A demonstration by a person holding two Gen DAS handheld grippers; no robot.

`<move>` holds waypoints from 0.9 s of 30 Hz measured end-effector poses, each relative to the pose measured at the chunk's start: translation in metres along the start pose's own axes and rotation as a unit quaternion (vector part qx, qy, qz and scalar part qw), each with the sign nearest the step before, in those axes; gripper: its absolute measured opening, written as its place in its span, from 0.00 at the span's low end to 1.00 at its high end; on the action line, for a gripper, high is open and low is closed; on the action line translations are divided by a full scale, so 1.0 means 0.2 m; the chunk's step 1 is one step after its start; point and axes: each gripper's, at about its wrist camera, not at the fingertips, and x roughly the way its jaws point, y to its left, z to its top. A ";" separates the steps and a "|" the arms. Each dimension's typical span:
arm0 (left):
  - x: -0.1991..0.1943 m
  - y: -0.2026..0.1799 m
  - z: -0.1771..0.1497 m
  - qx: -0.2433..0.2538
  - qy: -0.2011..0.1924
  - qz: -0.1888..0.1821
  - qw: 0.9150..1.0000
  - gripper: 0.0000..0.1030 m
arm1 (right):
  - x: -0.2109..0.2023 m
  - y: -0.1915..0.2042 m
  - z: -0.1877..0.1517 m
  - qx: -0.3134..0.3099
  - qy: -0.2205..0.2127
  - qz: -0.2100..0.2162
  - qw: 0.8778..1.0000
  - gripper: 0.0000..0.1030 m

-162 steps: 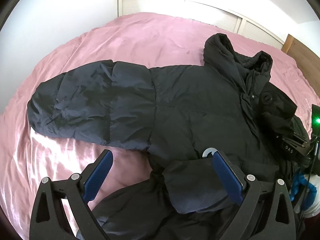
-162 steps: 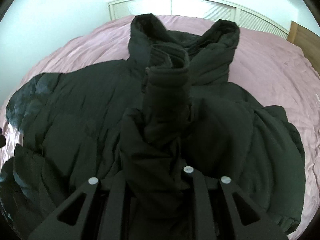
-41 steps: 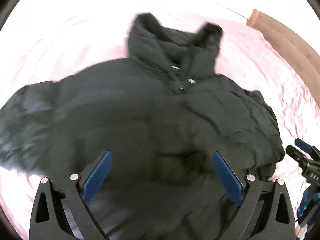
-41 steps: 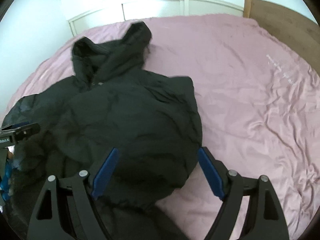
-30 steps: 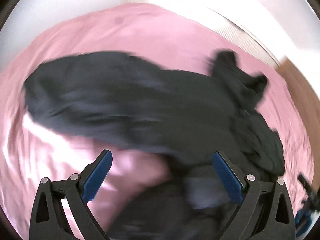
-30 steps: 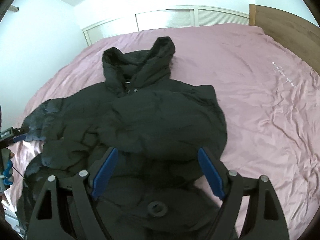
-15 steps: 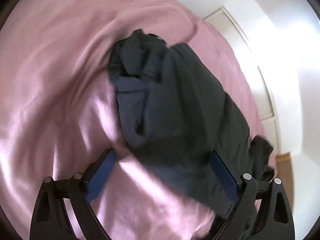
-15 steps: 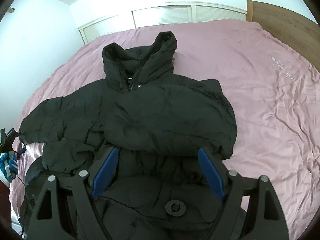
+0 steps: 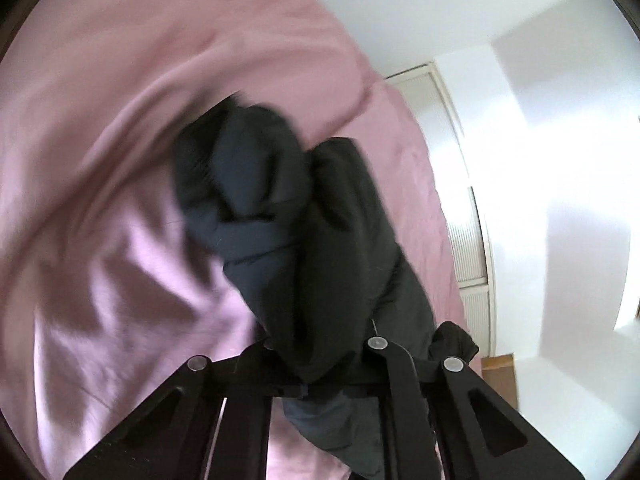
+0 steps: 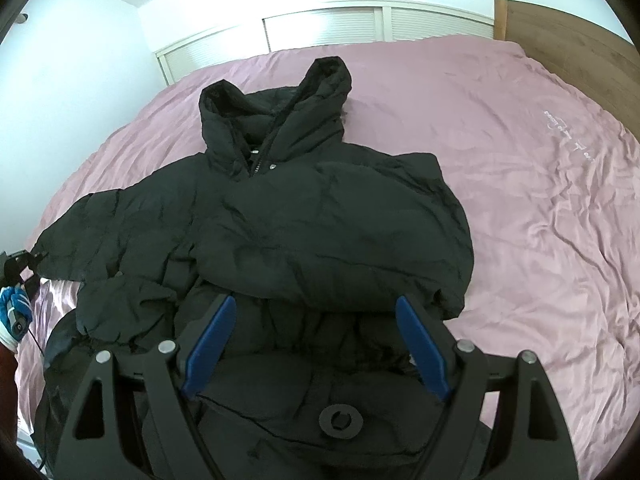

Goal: Fold large clothes

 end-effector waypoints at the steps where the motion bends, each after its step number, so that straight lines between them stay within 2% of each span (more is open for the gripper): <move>1: -0.01 -0.05 0.00 0.010 -0.002 -0.001 1.000 0.08 | -0.01 -0.01 0.00 0.001 -0.002 0.001 1.000 0.80; 7: -0.08 -0.41 -0.11 0.086 -0.005 -0.043 0.995 0.07 | -0.05 -0.08 -0.02 0.015 -0.016 0.011 1.000 0.80; 13: -0.07 -0.86 -0.35 0.186 0.024 -0.075 0.979 0.07 | -0.09 -0.17 -0.04 0.023 -0.025 0.017 0.999 0.80; 16: 0.01 -1.09 -0.53 0.238 0.048 -0.078 0.967 0.07 | -0.11 -0.20 -0.05 0.027 -0.029 0.022 0.999 0.80; 17: 0.06 -1.18 -0.62 0.262 0.061 -0.073 0.960 0.07 | -0.12 -0.22 -0.05 0.028 -0.031 0.022 0.999 0.80; 20: 0.19 -1.30 -0.81 0.291 0.094 -0.070 0.950 0.06 | -0.14 -0.25 -0.06 0.031 -0.034 0.027 0.999 0.80; 22: 0.30 -1.37 -0.96 0.315 0.119 -0.063 0.940 0.06 | -0.14 -0.27 -0.07 0.034 -0.036 0.030 0.998 0.80; 26: 0.45 -1.44 -1.29 0.357 0.173 -0.051 0.917 0.06 | -0.13 -0.31 -0.08 0.038 -0.034 0.034 0.998 0.80; 27: 0.52 -1.46 -1.40 0.373 0.186 -0.039 0.908 0.06 | -0.12 -0.32 -0.08 0.039 -0.033 0.035 0.998 0.80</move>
